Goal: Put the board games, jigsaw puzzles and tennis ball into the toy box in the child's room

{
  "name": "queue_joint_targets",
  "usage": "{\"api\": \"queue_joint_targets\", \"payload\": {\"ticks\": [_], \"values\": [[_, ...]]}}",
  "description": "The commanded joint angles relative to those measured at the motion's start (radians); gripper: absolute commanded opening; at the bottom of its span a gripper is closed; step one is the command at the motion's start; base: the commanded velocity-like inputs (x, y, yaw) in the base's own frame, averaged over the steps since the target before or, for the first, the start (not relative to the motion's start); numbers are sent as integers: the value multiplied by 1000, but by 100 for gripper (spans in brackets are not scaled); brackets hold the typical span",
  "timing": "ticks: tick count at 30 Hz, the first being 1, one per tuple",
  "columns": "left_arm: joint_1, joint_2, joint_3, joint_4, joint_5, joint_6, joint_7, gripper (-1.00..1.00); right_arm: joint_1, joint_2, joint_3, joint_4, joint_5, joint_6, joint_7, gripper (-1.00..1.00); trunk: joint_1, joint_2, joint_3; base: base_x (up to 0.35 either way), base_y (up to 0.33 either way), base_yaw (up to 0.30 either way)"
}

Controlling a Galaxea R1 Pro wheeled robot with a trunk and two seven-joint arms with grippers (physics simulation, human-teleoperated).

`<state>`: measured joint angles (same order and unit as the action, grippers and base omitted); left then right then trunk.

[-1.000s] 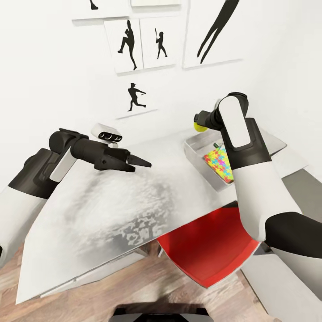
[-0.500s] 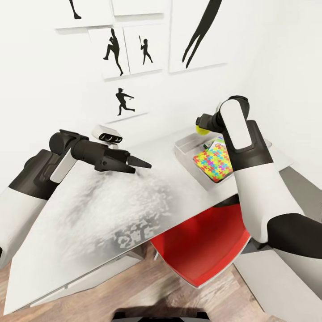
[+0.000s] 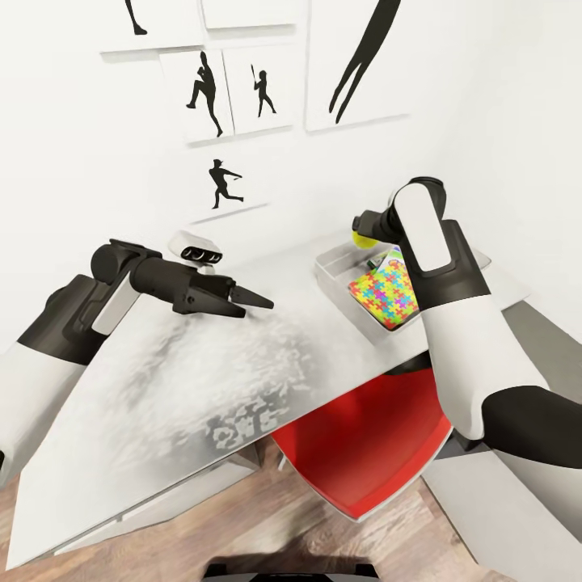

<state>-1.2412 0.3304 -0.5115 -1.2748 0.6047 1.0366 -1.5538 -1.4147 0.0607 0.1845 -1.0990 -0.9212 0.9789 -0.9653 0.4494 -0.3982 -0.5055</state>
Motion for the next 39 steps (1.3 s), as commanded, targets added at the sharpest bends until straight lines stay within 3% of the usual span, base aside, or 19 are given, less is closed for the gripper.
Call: {"api": "queue_joint_targets", "payload": {"ticks": [1, 24, 39], "values": [[0, 1, -2, 0, 0, 11, -4, 100, -1, 0, 1, -2, -12, 0, -14, -100, 1, -2, -2, 0, 0, 0], [2, 2, 8, 0, 2, 11, -5, 100, 0, -3, -10, -6, -27, 4, -1, -100, 1, -2, -21, 0, 0, 0], [2, 2, 10, 0, 3, 11, -5, 100, -1, 9, -16, 5, -28, 7, 2, -100, 1, -2, -35, 0, 0, 0]]}}
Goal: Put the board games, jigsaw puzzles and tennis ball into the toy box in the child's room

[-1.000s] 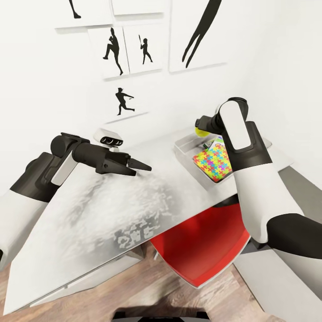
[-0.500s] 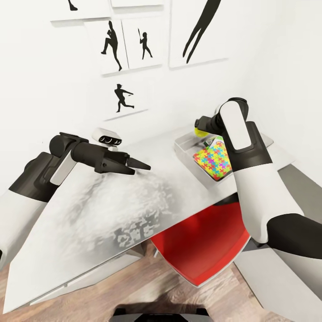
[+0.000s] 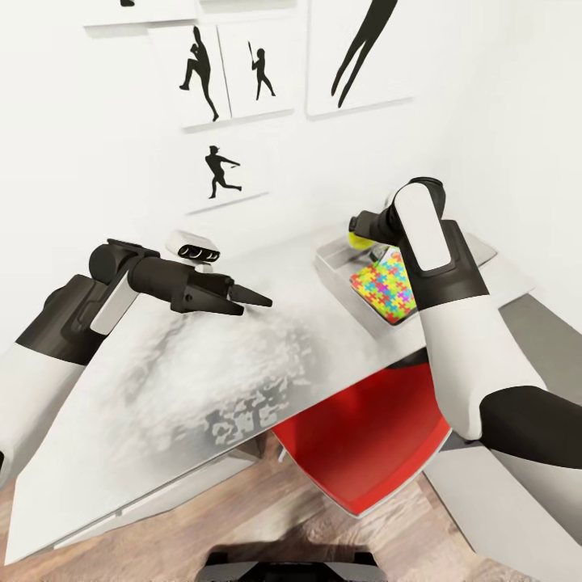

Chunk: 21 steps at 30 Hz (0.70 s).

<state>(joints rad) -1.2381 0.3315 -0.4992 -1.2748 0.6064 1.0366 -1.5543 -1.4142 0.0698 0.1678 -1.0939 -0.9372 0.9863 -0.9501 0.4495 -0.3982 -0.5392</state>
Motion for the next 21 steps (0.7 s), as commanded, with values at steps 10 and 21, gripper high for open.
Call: {"api": "queue_joint_targets", "payload": {"ticks": [10, 21], "values": [[-1, 1, 2, 0, 2, 11, -4, 100, -2, -5, -15, -3, -13, 0, -15, -100, 0, -2, -18, 0, 0, 0], [-2, 1, 77, 1, 2, 11, -5, 100, -2, -1, -59, -2, -15, 4, -15, -100, 0, -2, -36, 0, 0, 0]]}}
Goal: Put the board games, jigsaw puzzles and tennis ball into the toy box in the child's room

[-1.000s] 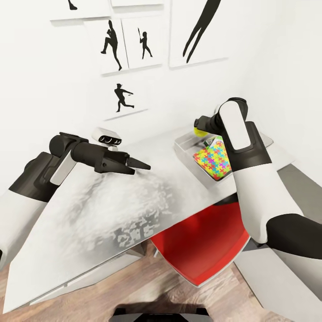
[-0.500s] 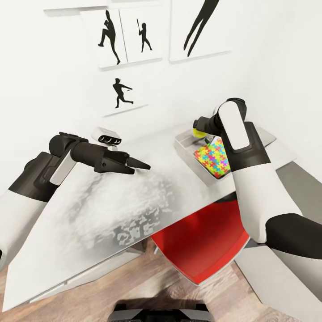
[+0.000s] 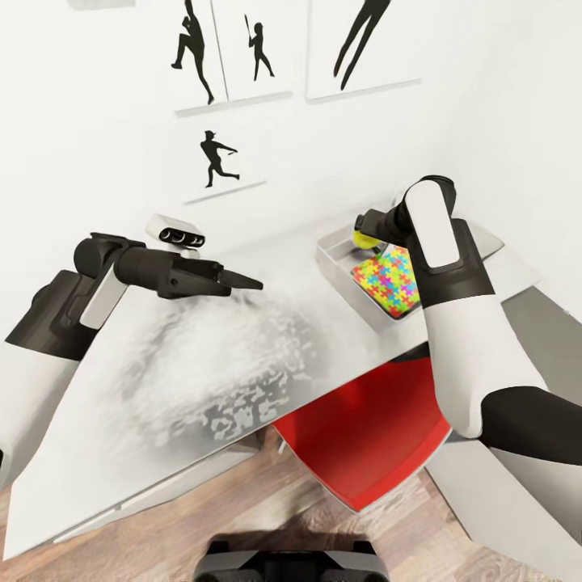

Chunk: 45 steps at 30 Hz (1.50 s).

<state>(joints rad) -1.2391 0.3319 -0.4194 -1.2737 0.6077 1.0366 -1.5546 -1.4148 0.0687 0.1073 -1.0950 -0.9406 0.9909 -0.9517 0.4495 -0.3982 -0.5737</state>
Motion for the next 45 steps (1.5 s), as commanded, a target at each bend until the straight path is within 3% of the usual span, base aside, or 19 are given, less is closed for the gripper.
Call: {"api": "queue_joint_targets", "payload": {"ticks": [1, 17, 29, 30, 45], "values": [[-1, 1, 2, 0, 1, 11, -4, 100, -2, 2, 1, 0, -12, 0, -13, -100, 0, -2, -3, 0, 0, 0], [-1, 2, 4, 0, -2, 11, -4, 100, -3, 1, 1, -34, -15, 3, -12, -100, 0, -2, -29, 0, 0, 0], [-1, 3, 3, 0, -2, 11, -4, 100, -1, 7, 2, -45, -26, 26, 20, -100, 0, -2, -32, 0, 0, 0], [0, 3, 3, 0, -2, 11, -4, 100, -1, 7, 2, -45, -26, 27, 20, 100, 0, -2, -32, 0, 0, 0], [0, 2, 1, 0, -2, 11, -4, 100, -1, -4, -1, -45, -27, 28, 21, 100, 0, -2, -32, 0, 0, 0]]}}
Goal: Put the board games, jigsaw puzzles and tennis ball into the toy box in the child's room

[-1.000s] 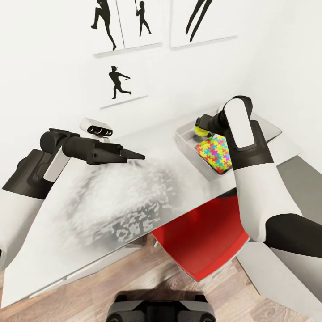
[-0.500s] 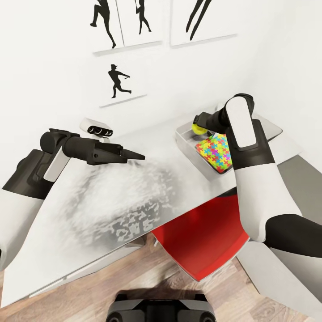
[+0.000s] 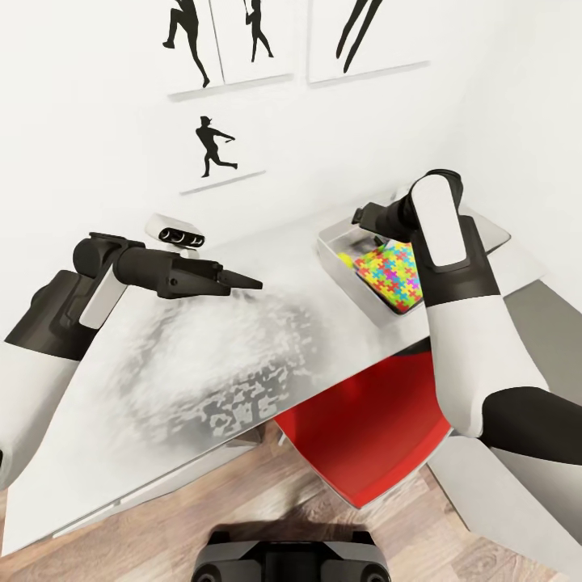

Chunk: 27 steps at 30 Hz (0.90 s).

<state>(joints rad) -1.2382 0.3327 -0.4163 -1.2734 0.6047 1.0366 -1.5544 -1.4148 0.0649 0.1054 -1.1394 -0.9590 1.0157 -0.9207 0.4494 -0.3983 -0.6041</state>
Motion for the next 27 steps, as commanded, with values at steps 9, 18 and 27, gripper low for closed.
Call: {"api": "queue_joint_targets", "payload": {"ticks": [9, 18, 27], "values": [[-1, 0, -2, 0, 1, 11, -4, 100, -1, -3, 3, -10, -8, 2, -10, 100, 1, -2, -1, 0, 0, 0], [-1, 1, -2, 0, 0, 11, -4, 100, -1, 0, 3, -8, -8, -1, 2, 100, 1, -2, 0, 0, 0, -12], [0, 0, -4, 0, 0, 11, -4, 100, -1, 0, 3, -7, -6, -2, 2, 100, 1, -2, 11, 0, 0, -131]]}}
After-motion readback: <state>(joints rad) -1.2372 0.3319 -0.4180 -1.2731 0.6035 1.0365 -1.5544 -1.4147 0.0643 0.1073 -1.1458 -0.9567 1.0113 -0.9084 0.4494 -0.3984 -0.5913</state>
